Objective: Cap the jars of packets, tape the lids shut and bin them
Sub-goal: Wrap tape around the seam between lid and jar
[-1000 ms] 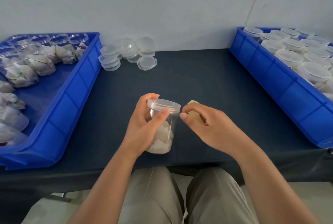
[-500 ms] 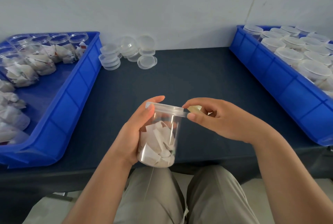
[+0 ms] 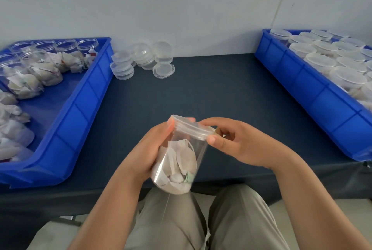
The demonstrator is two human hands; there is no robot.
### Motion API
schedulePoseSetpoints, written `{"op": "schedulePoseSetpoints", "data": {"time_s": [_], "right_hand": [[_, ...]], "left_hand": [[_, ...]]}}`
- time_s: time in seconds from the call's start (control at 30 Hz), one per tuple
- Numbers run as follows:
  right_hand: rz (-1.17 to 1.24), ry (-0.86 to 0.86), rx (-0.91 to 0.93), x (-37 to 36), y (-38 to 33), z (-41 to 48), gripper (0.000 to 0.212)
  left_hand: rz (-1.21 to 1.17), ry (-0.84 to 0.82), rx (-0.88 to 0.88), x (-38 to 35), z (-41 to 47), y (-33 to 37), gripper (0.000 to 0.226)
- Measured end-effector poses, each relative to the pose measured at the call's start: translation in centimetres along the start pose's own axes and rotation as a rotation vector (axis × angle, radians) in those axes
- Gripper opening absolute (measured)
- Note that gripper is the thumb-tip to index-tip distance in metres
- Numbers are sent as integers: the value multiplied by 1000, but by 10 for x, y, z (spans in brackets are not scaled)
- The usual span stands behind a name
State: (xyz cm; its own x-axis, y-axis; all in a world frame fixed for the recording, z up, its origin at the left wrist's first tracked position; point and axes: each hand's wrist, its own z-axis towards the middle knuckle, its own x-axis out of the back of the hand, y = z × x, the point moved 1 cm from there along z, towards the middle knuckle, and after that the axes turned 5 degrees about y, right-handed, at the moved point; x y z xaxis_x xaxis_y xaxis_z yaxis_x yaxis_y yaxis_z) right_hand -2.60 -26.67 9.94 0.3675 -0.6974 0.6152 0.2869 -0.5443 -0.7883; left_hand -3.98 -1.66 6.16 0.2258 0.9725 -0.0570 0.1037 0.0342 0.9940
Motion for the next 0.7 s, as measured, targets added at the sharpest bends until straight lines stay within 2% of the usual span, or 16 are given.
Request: {"op": "schedulePoseSetpoints", "data": {"time_s": [0.1,0.2,0.27,0.33,0.4,0.43,0.57,0.7], "right_hand": [[-4,117,-49,-6,4,-2,56],[-34,188,-67,-15,8,-2,53],[-50,217,-116,-22,10,-1,54],[-41,252,-142,-30,10,-1,57],[-30,275,-136,-35,7,-1,57],[-37,272,-137,-36,5,-1,57],[-59,159,-161,-29,1,-4,63],[-9,86,-101,-13,-5,-17,64]], "left_hand": [[150,193,-105,-4,-1,4,56],[308,320,-117,-13,-3,9,43],[393,423,-133,-20,-6,6,46],[416,440,-125,-31,-10,2,63],[448,436,-115,-40,-13,0,92],[469,446,-119,-42,-13,0,100],[512,468,-126,-34,-7,5,86],[406,523,-61,-19,-7,14,76]]}}
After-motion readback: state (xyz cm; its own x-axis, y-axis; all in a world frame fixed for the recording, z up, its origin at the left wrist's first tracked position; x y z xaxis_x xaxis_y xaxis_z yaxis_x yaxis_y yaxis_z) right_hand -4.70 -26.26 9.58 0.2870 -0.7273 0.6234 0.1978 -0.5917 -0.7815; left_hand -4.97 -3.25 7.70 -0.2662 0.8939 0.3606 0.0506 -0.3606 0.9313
